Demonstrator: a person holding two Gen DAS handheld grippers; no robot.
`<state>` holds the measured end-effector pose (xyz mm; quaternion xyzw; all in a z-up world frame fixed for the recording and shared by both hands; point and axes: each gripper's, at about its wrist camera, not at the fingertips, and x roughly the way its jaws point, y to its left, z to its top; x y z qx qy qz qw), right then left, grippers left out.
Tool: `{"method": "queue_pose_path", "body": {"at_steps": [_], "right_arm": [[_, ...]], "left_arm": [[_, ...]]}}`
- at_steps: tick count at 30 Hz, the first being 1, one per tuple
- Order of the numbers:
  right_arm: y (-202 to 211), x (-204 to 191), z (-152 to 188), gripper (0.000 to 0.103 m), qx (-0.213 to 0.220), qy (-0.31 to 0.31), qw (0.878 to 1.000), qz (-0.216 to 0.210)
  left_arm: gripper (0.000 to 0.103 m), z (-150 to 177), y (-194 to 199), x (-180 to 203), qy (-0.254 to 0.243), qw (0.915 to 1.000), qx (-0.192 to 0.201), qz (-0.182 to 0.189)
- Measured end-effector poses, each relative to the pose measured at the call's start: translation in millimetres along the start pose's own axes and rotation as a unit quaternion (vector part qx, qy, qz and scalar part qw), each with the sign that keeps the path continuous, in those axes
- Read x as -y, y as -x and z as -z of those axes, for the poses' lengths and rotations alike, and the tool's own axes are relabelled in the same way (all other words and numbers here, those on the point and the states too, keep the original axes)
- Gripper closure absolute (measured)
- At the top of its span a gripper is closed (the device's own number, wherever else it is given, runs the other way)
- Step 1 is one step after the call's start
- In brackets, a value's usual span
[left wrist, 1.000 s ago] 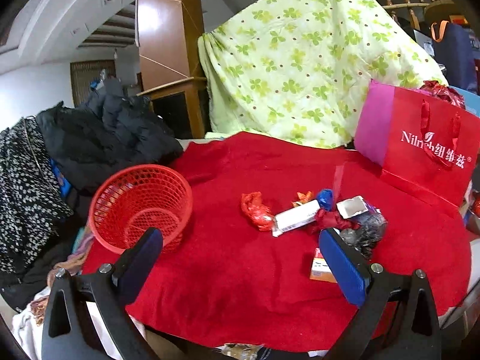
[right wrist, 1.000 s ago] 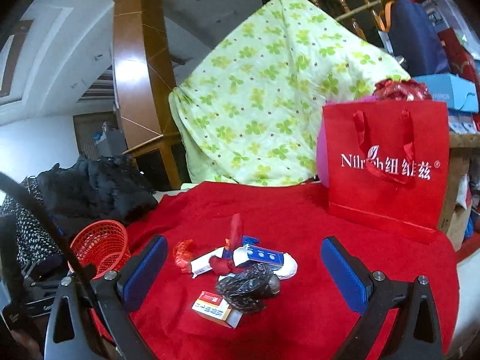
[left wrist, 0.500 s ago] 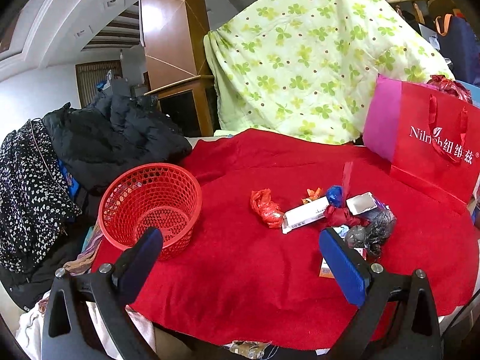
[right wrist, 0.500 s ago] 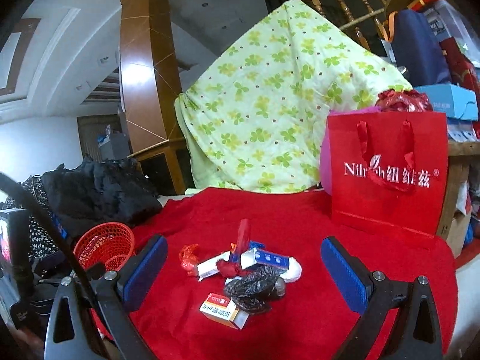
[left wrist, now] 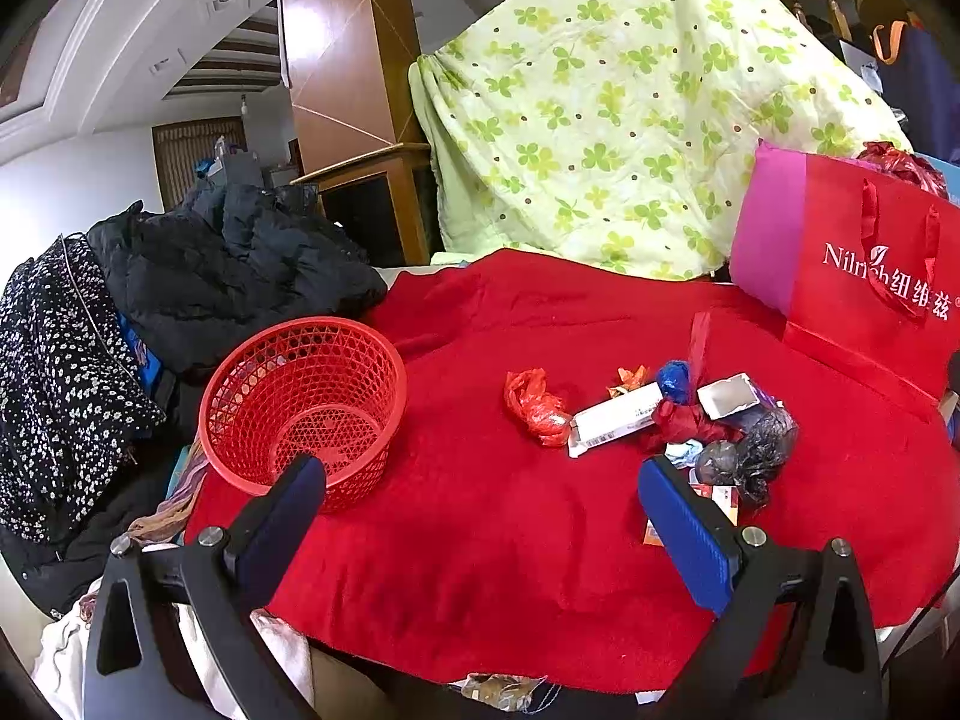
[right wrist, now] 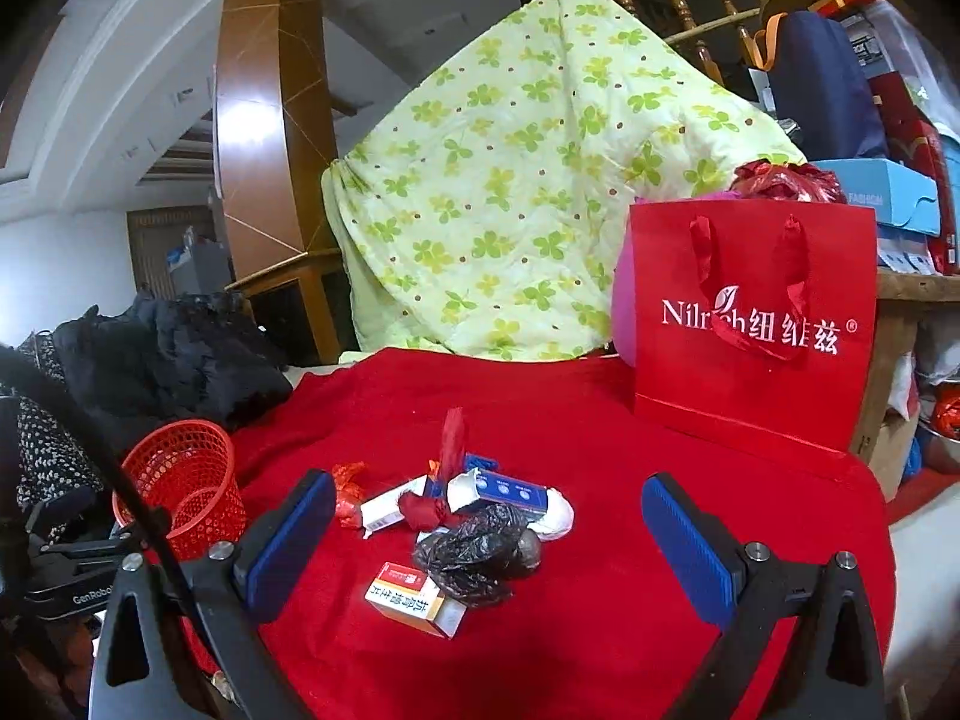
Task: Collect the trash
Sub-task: 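Move both tools toward the pile of trash on the red cloth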
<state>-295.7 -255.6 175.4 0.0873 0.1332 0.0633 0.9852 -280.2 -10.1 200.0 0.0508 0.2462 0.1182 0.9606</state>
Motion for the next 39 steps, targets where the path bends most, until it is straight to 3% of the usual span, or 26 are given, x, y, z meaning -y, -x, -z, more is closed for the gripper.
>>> {"method": "queue_pose_path", "body": {"at_steps": [32,39], "right_arm": [[-13,5,5,0.0,-0.03,-0.024,0.999,-0.009],[-22,24,11,0.0,-0.043,-0.043,0.998,0.003]], "left_arm": [[0.0,7,-15,10,-0.018,0.9993,-0.032,0.005],[0.0,19,-43,20,-0.006,0.9944,-0.092,0.051]]}}
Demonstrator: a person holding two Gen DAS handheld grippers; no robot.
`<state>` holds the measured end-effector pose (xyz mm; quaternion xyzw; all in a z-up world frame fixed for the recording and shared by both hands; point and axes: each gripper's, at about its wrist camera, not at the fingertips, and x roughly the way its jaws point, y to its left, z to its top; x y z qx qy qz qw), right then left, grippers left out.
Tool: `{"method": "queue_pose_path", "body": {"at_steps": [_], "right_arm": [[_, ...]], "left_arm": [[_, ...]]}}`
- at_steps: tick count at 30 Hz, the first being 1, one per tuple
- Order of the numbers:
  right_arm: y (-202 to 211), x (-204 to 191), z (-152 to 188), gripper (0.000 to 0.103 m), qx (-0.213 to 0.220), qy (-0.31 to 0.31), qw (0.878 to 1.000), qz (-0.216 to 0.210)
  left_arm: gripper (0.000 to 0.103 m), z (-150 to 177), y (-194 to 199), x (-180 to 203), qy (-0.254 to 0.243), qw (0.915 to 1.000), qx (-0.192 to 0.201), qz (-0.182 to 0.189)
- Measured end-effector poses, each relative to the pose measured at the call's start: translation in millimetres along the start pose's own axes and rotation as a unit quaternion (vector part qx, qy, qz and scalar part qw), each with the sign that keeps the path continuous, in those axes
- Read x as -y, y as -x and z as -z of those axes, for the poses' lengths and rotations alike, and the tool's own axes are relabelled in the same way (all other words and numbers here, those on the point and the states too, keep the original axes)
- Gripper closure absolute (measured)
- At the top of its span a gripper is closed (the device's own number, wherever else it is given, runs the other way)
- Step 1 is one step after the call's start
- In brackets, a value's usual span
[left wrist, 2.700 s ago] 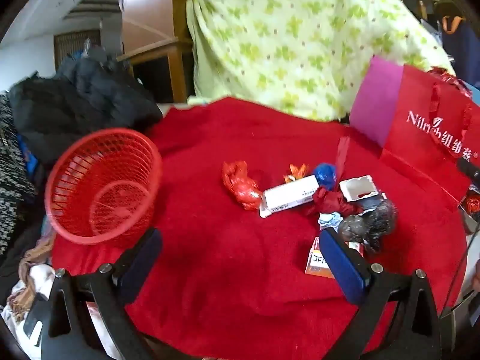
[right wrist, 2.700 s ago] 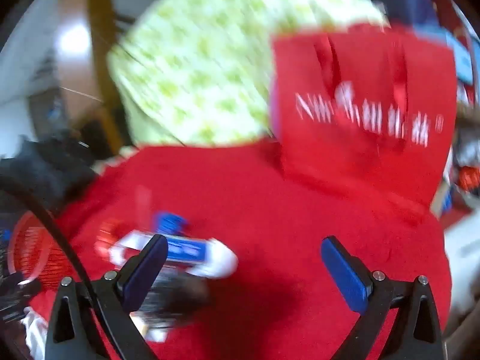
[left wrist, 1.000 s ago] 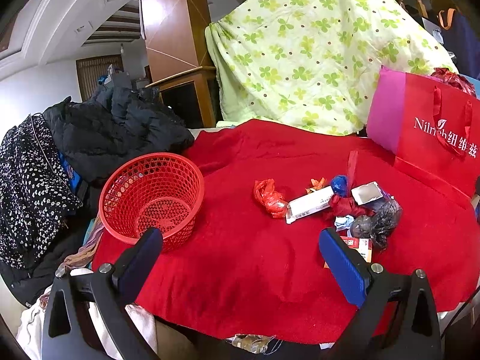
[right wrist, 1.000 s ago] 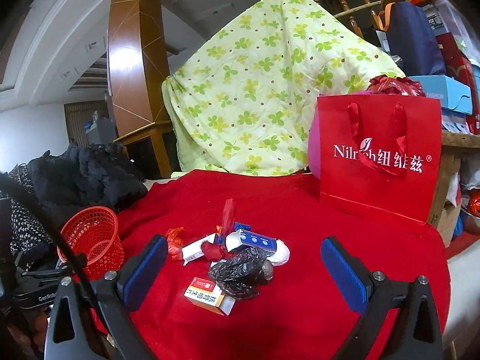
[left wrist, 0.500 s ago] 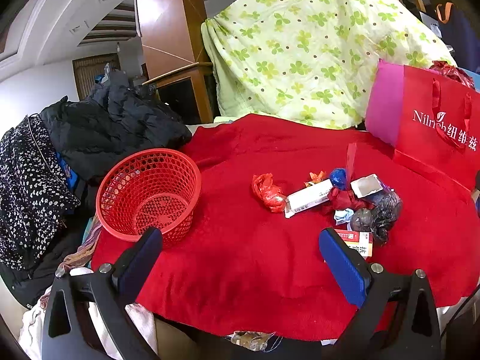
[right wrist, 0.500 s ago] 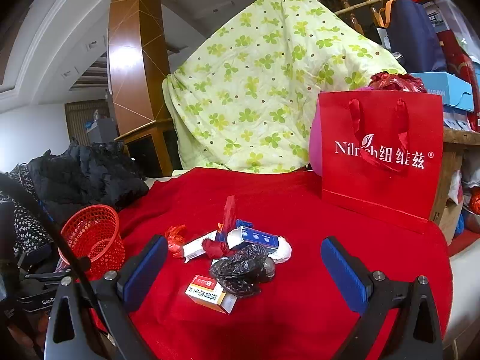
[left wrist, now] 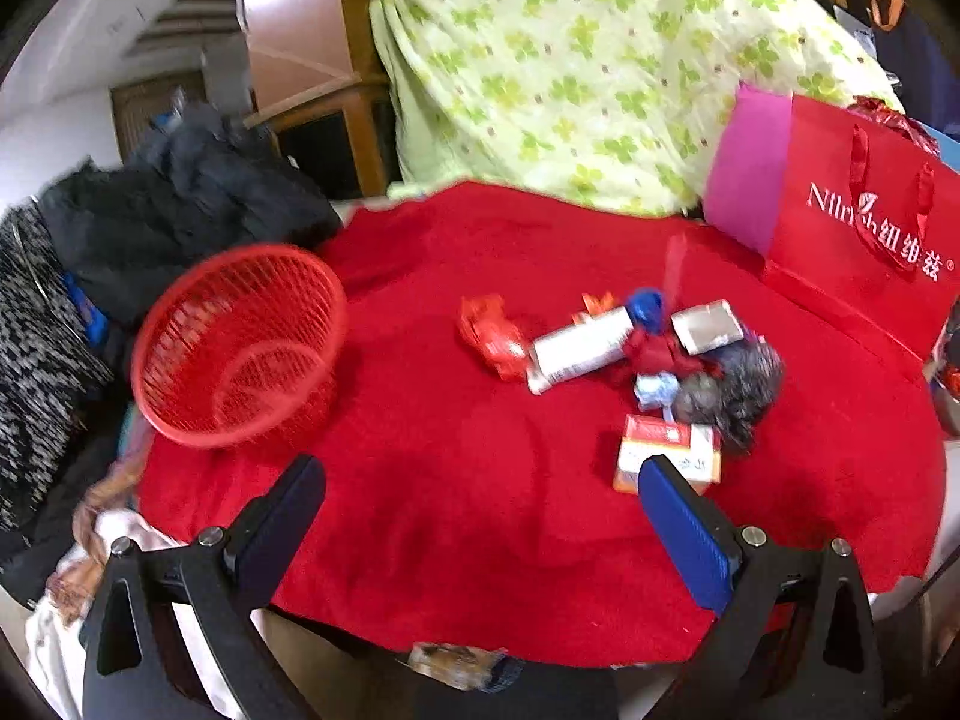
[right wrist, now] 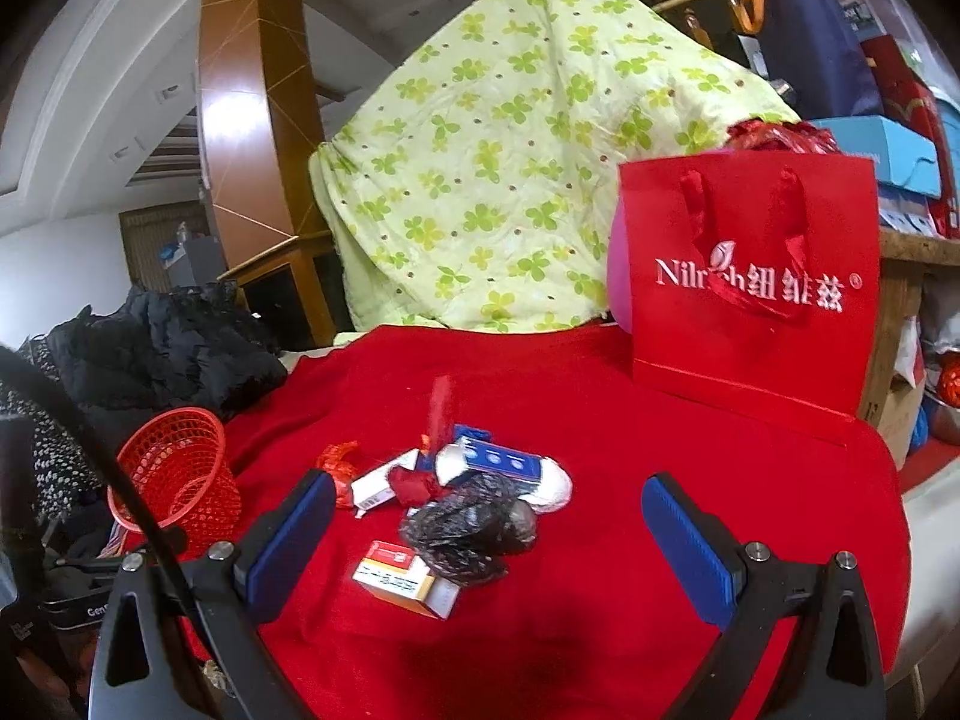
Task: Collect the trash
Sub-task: 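Move both tools toward the pile of trash on the red cloth, then grasp the white-and-red medicine box with the left tool while the right tool grasps the black plastic bag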
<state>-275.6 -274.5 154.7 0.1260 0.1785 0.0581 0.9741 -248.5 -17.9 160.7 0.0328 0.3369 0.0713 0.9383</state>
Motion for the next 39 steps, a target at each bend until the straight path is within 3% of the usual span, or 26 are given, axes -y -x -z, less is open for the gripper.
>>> {"method": "queue_pose_path", "body": {"at_steps": [7,12,18,22,32,39], "right_arm": [[-13,36,7,0.0,-0.017,-0.033,0.999,0.022],[-28,55,16,0.0,-0.046,-0.058,0.997,0.013],[-45,75,26,0.0,-0.078,-0.086,0.993,0.016],[-51,83,32,0.0,-0.087,-0.099,0.991,0.02],[-63,84,40,0.0,-0.105,-0.096,0.99,0.02],[-71,78,42,0.0,-0.115,-0.089,0.989,0.02]], "left_arm": [[0.0,2,-27,22,-0.007,0.9993,-0.029,0.02],[0.0,4,-64,51,-0.036,0.9956,-0.06,0.062],[0.0,10,-117,79,-0.04,0.9833,-0.132,0.119],[0.0,7,-134,90,-0.028,0.9778,-0.15,0.144],[0.0,6,-165,102,-0.014,0.9686,-0.171,0.181],[0.0,10,-164,111,-0.018,0.964,-0.174,0.2]]}}
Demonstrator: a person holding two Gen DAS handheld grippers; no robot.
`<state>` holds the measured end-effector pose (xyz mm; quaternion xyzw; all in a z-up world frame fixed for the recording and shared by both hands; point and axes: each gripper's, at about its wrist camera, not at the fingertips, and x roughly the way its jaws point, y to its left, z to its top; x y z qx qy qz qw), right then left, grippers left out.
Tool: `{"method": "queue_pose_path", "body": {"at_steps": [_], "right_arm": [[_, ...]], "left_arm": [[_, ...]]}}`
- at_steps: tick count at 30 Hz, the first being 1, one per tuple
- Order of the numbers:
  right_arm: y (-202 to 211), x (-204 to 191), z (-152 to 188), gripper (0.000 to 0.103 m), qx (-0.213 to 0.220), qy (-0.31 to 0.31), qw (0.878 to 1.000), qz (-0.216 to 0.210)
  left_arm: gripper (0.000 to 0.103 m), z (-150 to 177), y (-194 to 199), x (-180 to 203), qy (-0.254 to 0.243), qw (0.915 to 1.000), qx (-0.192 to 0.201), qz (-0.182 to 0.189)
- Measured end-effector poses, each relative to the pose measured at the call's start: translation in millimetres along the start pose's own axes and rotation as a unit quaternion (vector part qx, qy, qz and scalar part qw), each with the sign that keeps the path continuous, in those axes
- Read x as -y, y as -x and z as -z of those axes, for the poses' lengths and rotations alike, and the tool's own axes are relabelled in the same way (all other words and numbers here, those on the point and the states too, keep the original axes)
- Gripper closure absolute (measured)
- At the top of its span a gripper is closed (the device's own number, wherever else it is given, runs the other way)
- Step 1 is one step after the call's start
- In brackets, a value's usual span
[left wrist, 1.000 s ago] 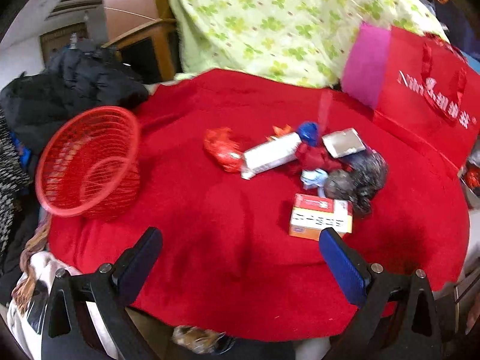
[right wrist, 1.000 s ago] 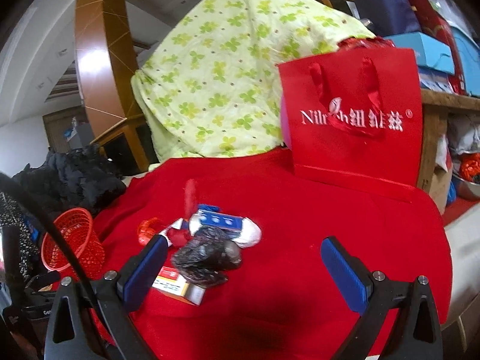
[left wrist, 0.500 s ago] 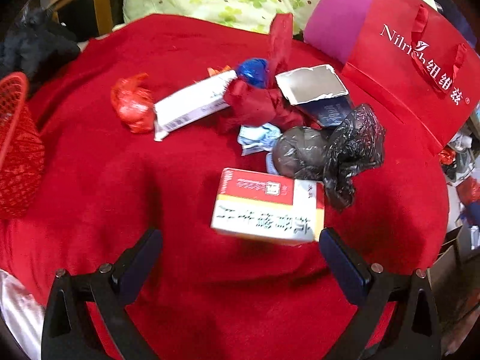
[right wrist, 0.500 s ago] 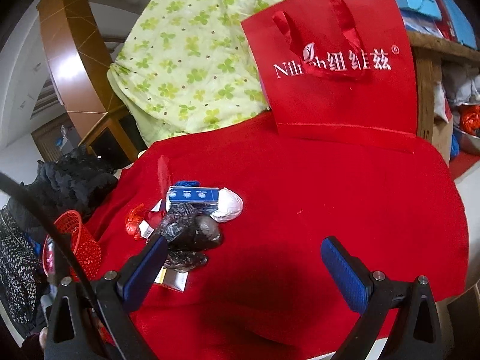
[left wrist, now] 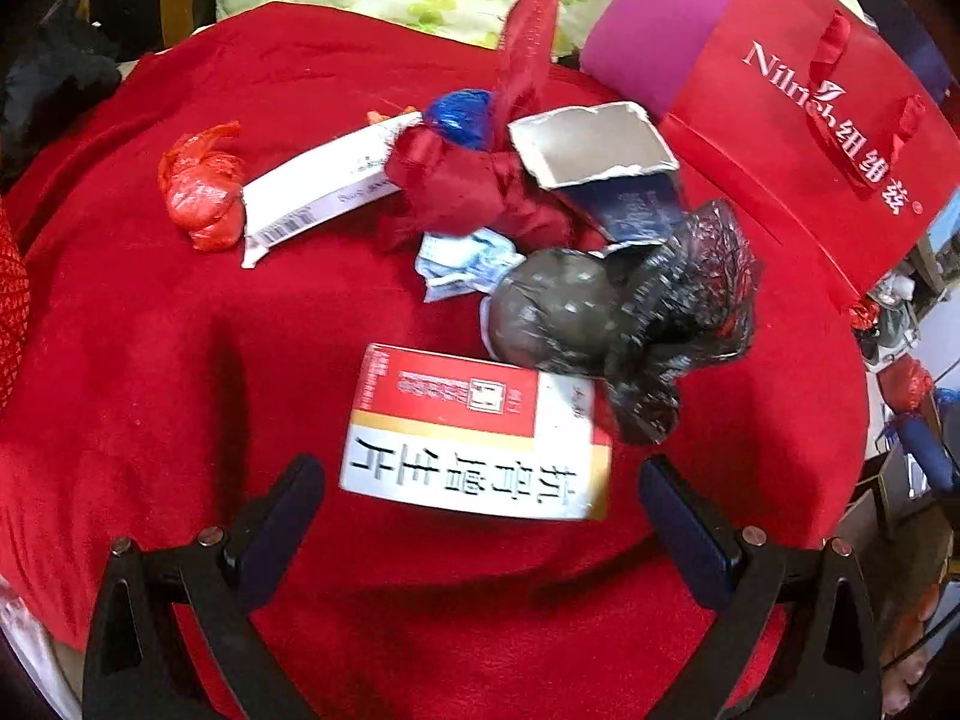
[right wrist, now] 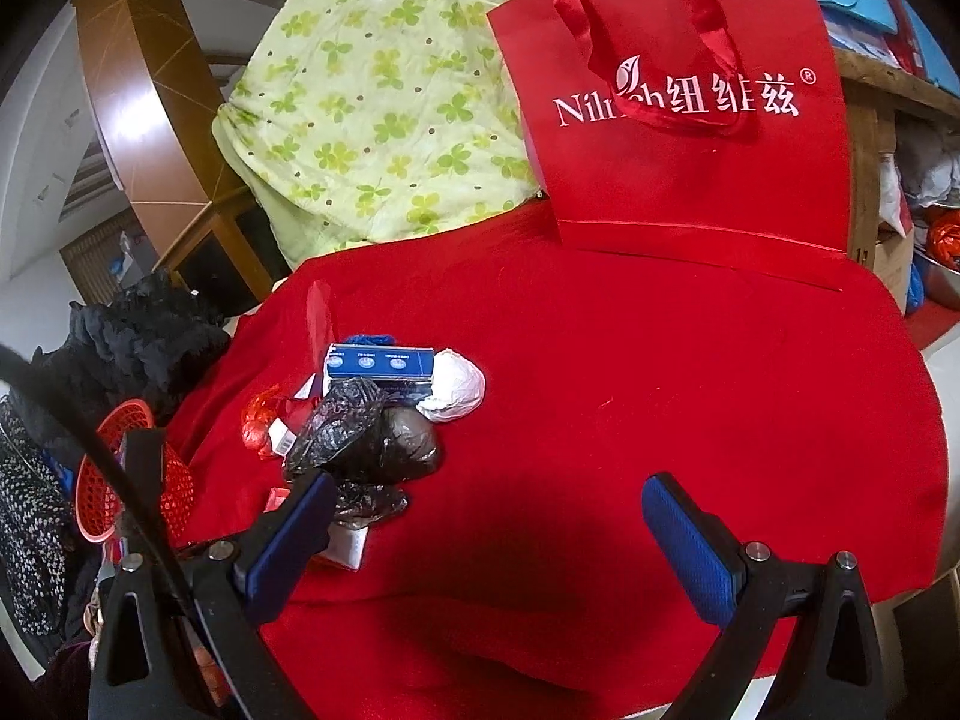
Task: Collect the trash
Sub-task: 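Grasp the white-and-red medicine box with the left tool while the right tool grasps the black plastic bag, then carry both items over the red mesh basket and open both tools to drop them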
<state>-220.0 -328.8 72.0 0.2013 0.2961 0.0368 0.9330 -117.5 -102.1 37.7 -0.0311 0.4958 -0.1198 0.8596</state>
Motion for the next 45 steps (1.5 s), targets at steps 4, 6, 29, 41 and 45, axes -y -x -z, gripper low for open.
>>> {"method": "queue_pose_path", "body": {"at_steps": [4,6,29,41,45], "right_arm": [[-3,-2,0,0.0,-0.004,0.0,1.0,0.0],[-4,-5,0,0.0,-0.006,0.003,1.0,-0.002],[-168,-43,1,0.001,-0.207,-0.177,0.956,-0.106],[-164,-73,21,0.025,-0.218,-0.101,0.969,-0.056],[-170,-87,26,0.061,-0.238,-0.09,0.964,-0.079]], "left_arm": [[0.0,0,-6,-1,0.0,1.0,-0.001,-0.008],[0.0,0,-7,-7,0.007,0.9999,0.004,-0.007],[0.018,9,83,-73,0.015,0.9953,0.087,-0.04],[0.018,5,182,-140,0.048,0.9768,0.154,-0.141],[0.018,11,194,-165,0.067,0.9706,0.156,-0.17]]}}
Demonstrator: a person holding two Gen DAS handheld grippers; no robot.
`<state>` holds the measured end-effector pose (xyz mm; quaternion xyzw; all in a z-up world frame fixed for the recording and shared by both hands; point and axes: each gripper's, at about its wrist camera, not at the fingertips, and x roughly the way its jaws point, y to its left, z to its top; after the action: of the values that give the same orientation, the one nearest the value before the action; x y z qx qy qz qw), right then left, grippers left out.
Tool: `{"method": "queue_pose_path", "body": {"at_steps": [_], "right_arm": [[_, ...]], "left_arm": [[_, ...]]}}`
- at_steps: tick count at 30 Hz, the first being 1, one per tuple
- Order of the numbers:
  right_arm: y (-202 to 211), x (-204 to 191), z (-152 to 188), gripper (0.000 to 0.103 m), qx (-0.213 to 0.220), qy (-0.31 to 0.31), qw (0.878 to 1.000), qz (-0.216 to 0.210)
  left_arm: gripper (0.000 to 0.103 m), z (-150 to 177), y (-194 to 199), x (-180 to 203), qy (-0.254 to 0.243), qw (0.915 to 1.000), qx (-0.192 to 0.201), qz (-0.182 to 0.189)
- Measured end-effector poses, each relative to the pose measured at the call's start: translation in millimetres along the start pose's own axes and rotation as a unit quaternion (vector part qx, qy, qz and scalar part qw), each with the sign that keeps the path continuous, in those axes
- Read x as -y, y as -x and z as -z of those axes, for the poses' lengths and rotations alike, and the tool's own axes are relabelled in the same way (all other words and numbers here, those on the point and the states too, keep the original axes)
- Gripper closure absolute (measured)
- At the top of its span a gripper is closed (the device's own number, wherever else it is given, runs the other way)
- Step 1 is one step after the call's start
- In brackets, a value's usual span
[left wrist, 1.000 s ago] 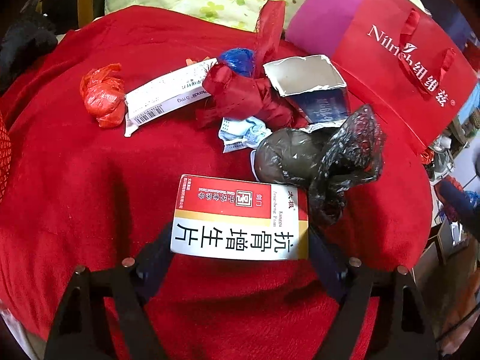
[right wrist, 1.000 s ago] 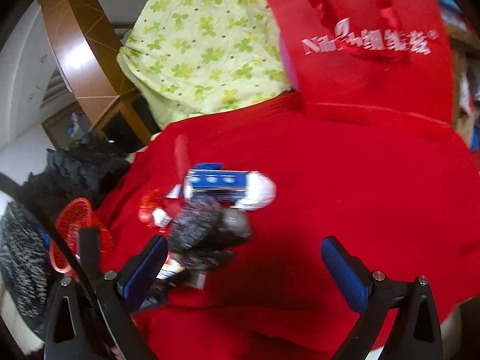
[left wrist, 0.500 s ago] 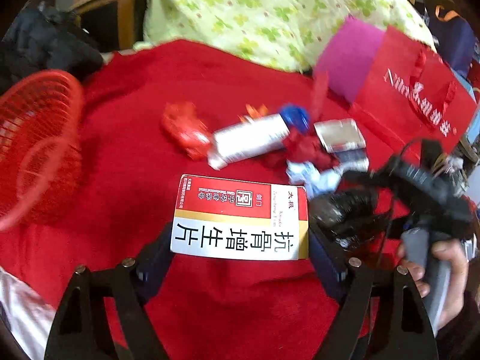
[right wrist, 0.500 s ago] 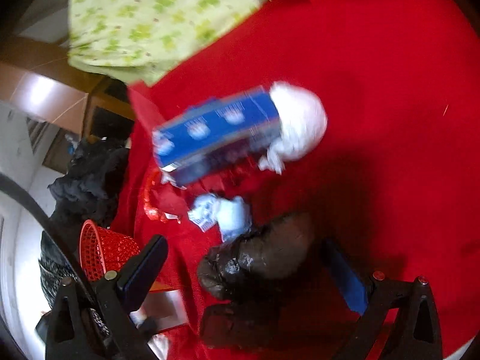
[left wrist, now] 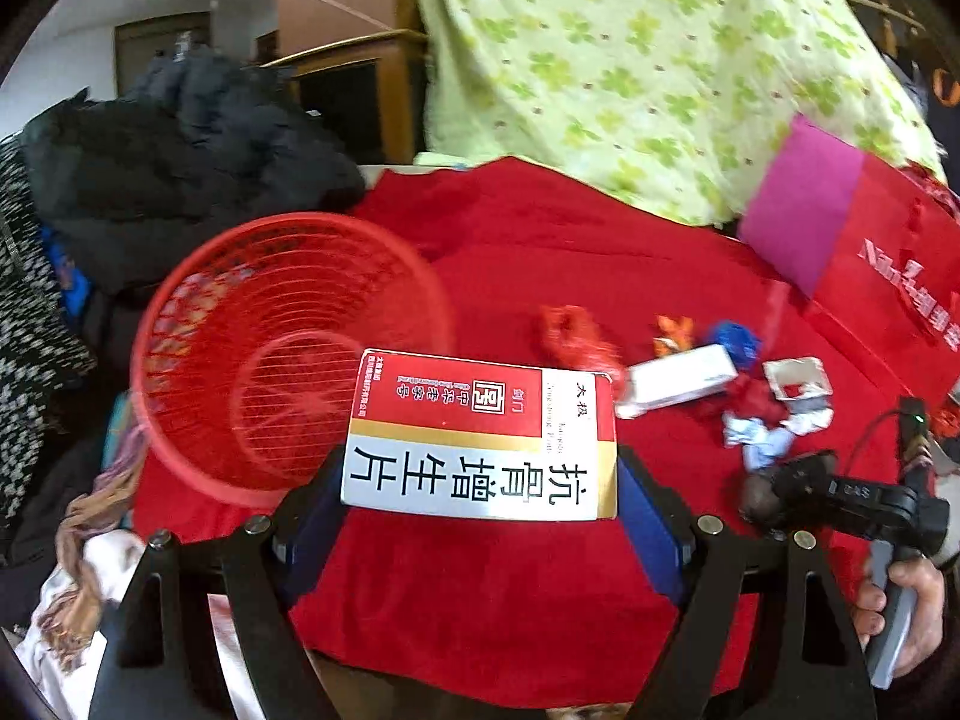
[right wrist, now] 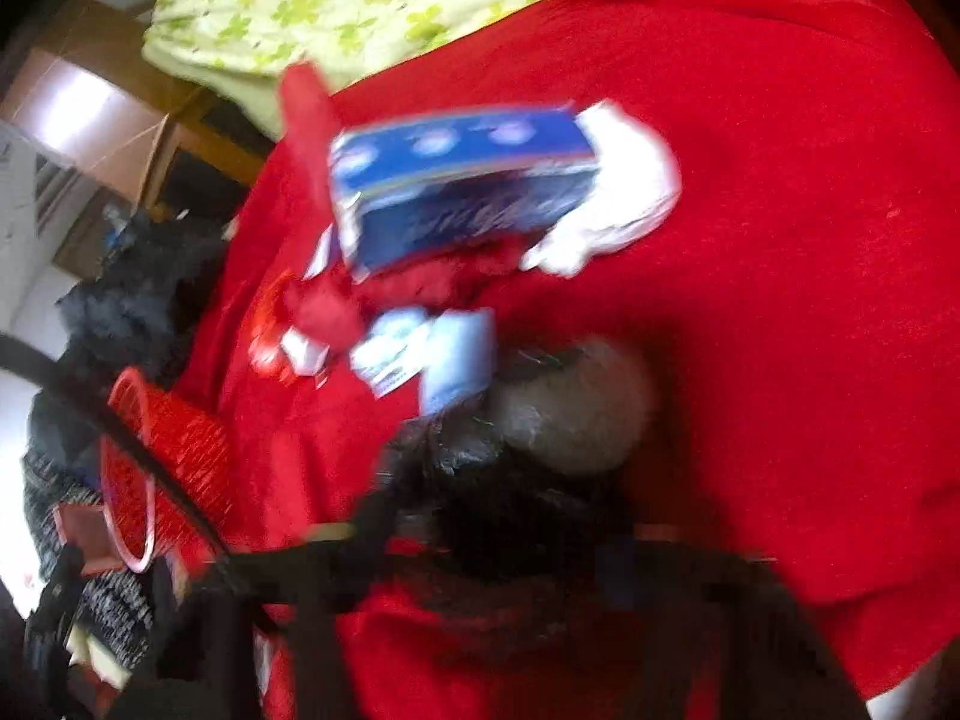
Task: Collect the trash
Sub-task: 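Carry both items over the red mesh basket and open both tools to drop them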
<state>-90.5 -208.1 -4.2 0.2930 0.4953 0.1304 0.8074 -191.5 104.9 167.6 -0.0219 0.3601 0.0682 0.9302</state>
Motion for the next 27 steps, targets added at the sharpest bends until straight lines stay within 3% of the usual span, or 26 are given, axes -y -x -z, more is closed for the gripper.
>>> {"method": "queue_pose_path", "body": {"at_steps": [8,15,23,27], "right_arm": [[-1,-67,17,0.062,0.023,0.089,0.996,-0.011],[9,-160,15,0.062,0.032,0.155,0.984,-0.081],[-11,-269,22,0.062,0.045,0.206,0.962,-0.171],[-35,-308,27,0.058,0.046,0.201,0.959,-0.194]], "left_arm": [[0.018,-1,2,-56,0.036,0.9983,0.0,-0.047],[0.018,-7,-8,-91,0.053,0.997,-0.003,-0.056],[0.018,-15,-26,-119,0.078,0.9949,-0.011,-0.063],[0.018,-19,-34,-127,0.076,0.9946,-0.008,-0.07]]}}
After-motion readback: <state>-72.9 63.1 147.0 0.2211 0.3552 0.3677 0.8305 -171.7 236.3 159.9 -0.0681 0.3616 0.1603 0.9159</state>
